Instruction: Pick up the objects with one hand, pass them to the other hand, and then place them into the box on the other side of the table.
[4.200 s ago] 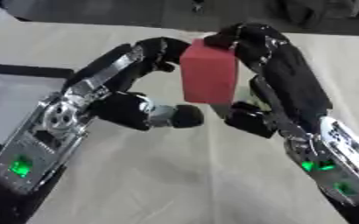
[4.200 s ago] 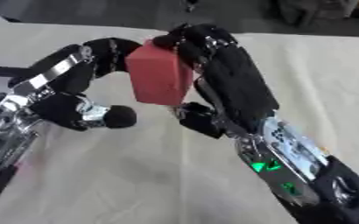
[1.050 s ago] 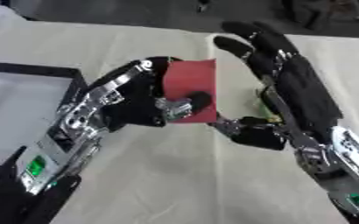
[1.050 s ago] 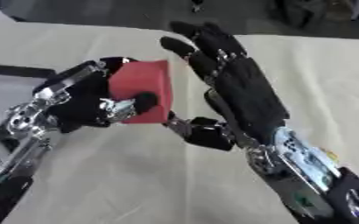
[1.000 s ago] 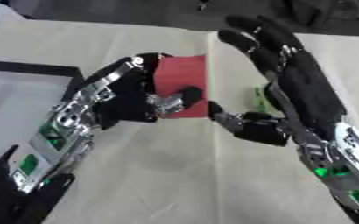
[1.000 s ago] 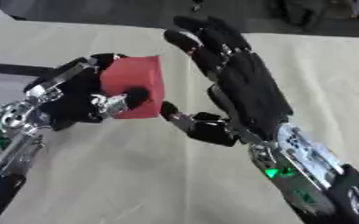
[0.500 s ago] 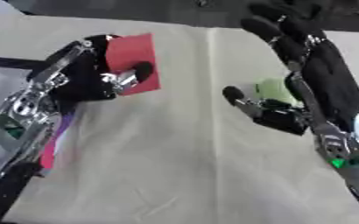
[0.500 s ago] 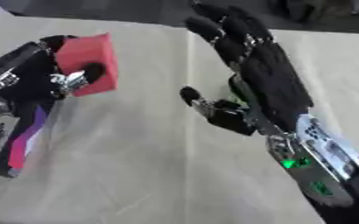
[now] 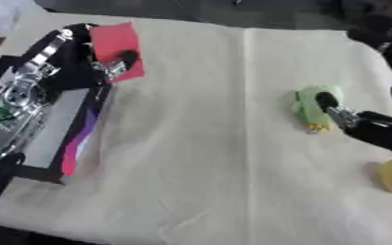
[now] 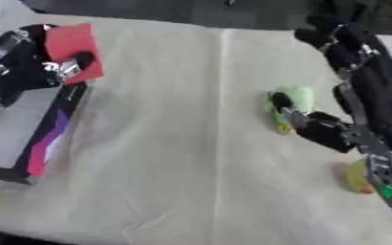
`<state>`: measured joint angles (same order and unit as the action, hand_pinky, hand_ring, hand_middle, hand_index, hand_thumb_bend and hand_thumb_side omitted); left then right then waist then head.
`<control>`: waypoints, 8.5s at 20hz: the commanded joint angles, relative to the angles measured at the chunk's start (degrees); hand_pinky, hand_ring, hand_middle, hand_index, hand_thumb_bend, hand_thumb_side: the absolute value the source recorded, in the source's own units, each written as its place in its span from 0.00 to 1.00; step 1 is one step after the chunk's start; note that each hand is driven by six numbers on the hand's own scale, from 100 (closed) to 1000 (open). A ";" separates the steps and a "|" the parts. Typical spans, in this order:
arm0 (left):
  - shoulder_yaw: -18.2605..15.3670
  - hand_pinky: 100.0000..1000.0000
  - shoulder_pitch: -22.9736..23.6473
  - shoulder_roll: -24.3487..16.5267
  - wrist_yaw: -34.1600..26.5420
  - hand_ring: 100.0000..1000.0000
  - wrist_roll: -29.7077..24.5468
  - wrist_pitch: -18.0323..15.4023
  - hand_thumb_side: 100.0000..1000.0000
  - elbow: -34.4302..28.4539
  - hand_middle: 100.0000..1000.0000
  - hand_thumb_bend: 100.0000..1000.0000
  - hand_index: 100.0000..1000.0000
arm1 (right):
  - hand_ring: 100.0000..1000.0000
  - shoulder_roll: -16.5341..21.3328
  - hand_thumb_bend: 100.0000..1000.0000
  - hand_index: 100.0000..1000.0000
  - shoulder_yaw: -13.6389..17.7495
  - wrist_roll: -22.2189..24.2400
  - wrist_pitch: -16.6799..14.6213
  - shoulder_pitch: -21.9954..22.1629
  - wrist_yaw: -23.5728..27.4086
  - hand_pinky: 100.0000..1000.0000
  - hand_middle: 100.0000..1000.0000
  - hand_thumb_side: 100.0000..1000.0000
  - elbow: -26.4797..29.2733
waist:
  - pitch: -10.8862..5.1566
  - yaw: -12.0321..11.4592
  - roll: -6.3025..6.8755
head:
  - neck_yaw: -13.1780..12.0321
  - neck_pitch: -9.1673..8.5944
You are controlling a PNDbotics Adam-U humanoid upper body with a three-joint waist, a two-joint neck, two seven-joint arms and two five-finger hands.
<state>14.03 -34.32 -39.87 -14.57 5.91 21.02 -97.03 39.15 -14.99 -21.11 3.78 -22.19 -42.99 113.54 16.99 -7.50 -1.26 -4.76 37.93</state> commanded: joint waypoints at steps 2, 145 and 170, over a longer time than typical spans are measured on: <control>-2.31 0.73 0.27 -7.75 3.77 0.49 0.78 -1.93 0.00 2.36 0.18 0.00 0.26 | 0.80 4.21 0.37 0.84 6.45 -3.49 3.69 2.55 3.83 0.88 0.84 0.05 1.05 | -0.76 -0.16 -0.27 | -0.99 -0.54; -8.14 0.88 6.49 -2.31 4.62 0.90 3.88 -7.77 0.51 -17.56 0.75 0.57 0.80 | 0.54 15.40 0.00 0.48 7.30 12.67 15.47 5.93 25.77 0.80 0.50 0.00 1.05 | 0.10 -1.16 -0.71 | 13.18 -1.63; 6.85 0.86 -6.67 -0.54 3.88 0.89 -13.19 -5.14 0.33 -17.30 0.76 0.56 0.81 | 0.53 2.17 0.00 0.48 -5.87 5.53 -2.66 -14.34 10.31 0.79 0.50 0.00 1.05 | -1.35 -0.15 -0.13 | 8.95 -1.69</control>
<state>20.75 -39.98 -39.97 -11.61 -6.37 16.55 -113.58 40.83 -21.11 -16.32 1.37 -35.54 -33.04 113.73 17.36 -7.74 -1.55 4.43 36.58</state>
